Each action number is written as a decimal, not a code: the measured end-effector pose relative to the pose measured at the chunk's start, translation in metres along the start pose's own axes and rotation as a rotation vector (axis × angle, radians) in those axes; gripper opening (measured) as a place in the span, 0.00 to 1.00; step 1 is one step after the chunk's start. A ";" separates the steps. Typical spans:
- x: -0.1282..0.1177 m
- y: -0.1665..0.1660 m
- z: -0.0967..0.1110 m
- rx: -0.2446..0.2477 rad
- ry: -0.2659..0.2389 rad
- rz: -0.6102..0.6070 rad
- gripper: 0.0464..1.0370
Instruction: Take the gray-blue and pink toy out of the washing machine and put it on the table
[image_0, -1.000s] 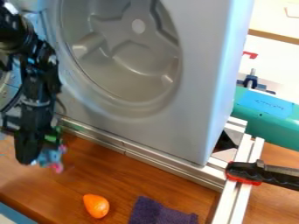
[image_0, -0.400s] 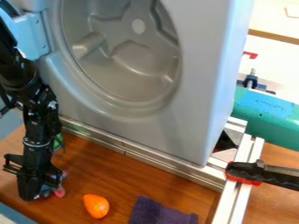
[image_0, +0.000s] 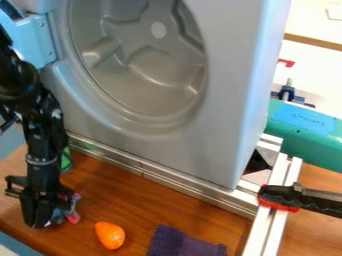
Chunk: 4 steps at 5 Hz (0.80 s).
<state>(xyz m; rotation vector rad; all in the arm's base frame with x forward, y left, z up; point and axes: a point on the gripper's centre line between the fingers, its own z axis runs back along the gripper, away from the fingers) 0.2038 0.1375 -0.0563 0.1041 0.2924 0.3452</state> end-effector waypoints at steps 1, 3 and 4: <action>0.000 0.002 0.059 0.004 -0.157 0.059 0.56; -0.003 -0.015 0.108 -0.040 -0.161 0.022 0.98; 0.018 -0.037 0.141 -0.199 -0.231 -0.076 0.97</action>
